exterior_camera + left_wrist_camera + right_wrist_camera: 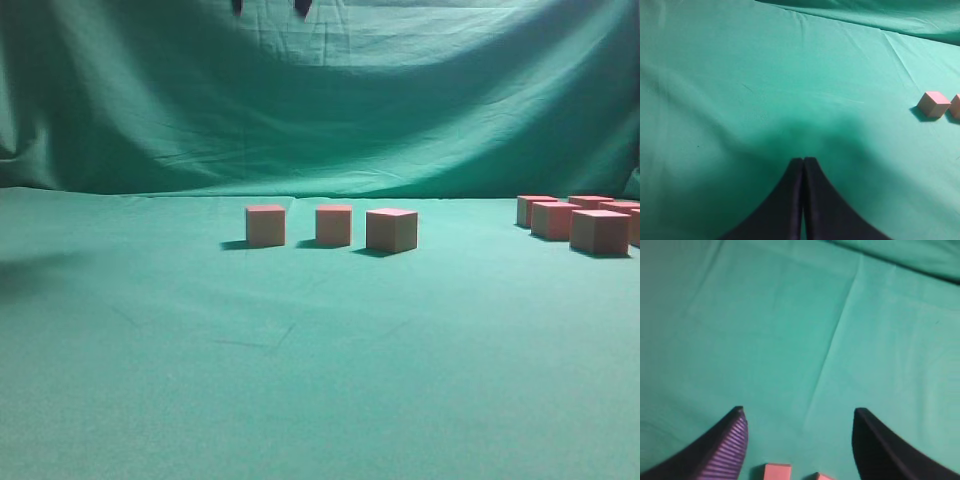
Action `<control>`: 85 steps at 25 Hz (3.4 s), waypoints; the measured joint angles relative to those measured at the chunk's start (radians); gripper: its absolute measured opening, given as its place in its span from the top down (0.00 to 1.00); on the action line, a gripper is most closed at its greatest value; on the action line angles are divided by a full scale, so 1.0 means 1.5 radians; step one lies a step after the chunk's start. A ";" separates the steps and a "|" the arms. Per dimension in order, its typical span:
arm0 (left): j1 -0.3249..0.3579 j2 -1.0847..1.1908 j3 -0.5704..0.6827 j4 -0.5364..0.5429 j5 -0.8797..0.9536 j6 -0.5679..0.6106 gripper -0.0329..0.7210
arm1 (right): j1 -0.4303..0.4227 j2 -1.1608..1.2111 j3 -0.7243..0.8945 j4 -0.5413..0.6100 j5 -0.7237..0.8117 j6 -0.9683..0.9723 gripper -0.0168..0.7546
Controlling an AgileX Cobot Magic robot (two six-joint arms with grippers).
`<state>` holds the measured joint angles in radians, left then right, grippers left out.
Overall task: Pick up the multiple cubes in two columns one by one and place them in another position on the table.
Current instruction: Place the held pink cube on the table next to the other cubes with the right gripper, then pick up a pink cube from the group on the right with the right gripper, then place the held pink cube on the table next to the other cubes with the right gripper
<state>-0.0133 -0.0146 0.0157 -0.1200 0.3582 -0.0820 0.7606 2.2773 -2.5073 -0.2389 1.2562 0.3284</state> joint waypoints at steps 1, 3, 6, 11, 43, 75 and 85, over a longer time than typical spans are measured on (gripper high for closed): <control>0.000 0.000 0.000 0.000 0.000 0.000 0.96 | -0.005 -0.019 0.000 0.000 0.001 -0.001 0.43; 0.000 0.000 0.000 0.000 0.000 0.000 0.96 | -0.019 -0.067 0.000 0.000 0.002 -0.009 0.43; 0.000 0.000 0.000 0.000 0.000 0.000 0.96 | -0.037 -0.151 0.034 0.006 0.002 -0.024 0.43; 0.000 0.000 0.000 0.000 0.000 0.000 0.96 | -0.086 -0.308 0.219 0.009 0.003 -0.041 0.43; 0.000 0.000 0.000 0.000 0.000 0.000 0.96 | -0.443 -0.408 0.972 0.184 -0.323 -0.230 0.43; 0.000 0.000 0.000 0.000 0.000 0.000 0.96 | -0.235 -0.312 0.734 0.227 -0.086 -0.207 0.64; 0.000 0.000 0.000 0.000 0.000 0.000 0.96 | -0.020 -0.236 0.596 0.237 -0.126 -0.024 0.64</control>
<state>-0.0133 -0.0146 0.0157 -0.1200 0.3582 -0.0820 0.7304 1.9237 -1.6128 0.1168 1.0678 0.2929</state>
